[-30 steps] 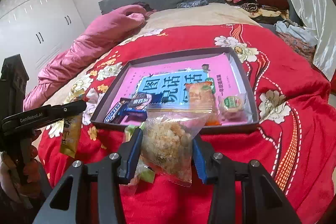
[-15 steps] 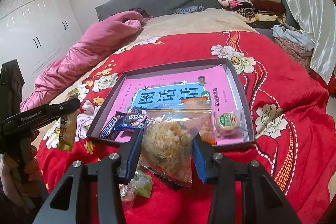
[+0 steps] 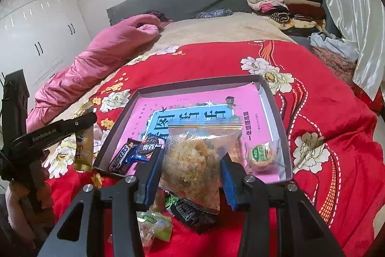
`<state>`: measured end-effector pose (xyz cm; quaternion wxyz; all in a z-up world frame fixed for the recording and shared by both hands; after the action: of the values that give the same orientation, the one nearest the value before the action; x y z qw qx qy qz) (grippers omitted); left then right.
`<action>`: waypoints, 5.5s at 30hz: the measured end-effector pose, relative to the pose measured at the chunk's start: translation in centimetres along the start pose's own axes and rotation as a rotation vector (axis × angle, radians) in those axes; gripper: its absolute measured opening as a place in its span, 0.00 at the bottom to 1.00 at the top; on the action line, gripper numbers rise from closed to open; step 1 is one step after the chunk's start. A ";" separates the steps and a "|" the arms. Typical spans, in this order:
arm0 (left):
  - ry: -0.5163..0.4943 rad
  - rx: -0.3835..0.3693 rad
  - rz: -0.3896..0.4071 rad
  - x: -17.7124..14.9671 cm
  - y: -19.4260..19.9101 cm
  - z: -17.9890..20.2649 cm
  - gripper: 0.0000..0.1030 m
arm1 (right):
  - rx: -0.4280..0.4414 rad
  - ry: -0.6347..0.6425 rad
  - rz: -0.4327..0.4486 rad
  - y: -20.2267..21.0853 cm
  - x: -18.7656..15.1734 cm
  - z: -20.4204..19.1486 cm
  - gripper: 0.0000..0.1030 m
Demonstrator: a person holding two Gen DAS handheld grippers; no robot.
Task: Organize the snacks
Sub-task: 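Carry the yellow wafer bar over the tray while the right gripper carries the clear bag, then open the right gripper to drop the clear bag while the left gripper releases the wafer bar, then withdraw both grippers from the tray toward the green packet and candy bags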
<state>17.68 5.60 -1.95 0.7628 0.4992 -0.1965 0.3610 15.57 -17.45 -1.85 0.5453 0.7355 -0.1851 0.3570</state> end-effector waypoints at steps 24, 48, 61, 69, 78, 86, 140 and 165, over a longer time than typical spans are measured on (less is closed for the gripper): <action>-0.039 0.030 -0.020 -0.6 -3.4 -0.5 0.26 | -0.004 0.028 -0.046 -4.5 0.9 -0.9 0.44; -0.082 0.058 -0.050 -1.8 -5.2 0.1 0.26 | 0.014 0.044 -0.124 -7.2 -0.9 -1.5 0.45; -0.084 0.060 -0.079 -2.1 -5.7 0.1 0.26 | 0.003 0.042 -0.136 -6.9 -1.2 -1.4 0.45; -0.098 0.059 -0.104 -2.5 -6.0 0.4 0.27 | -0.009 0.029 -0.134 -6.3 -1.3 -0.9 0.45; -0.101 0.068 -0.146 -2.7 -6.2 0.4 0.36 | -0.020 0.032 -0.129 -5.7 -1.3 -0.9 0.47; -0.102 0.072 -0.163 -2.7 -6.2 0.4 0.40 | -0.028 0.023 -0.120 -5.2 -1.1 -0.4 0.49; -0.142 0.023 -0.164 -2.3 -2.2 2.0 0.74 | -0.040 0.008 -0.065 -1.8 -0.7 0.4 0.67; -0.159 -0.044 -0.159 -4.0 2.9 3.7 0.74 | -0.055 0.044 -0.029 2.1 -1.1 0.6 0.70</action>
<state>13.13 1.54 -1.20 0.7819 0.5233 -0.2242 0.2540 13.66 -18.81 -1.35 0.5744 0.7148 -0.1721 0.3598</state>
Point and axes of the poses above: each gripper's, at about its wrist camera, not at the fingertips, and y roughly against the way its jaws point, z to its right, x to its top, the point moved 6 cm from there along -y, roughly the way its jaws point, and after that the axes turned 5 degrees about y, right-handed, at the moved point
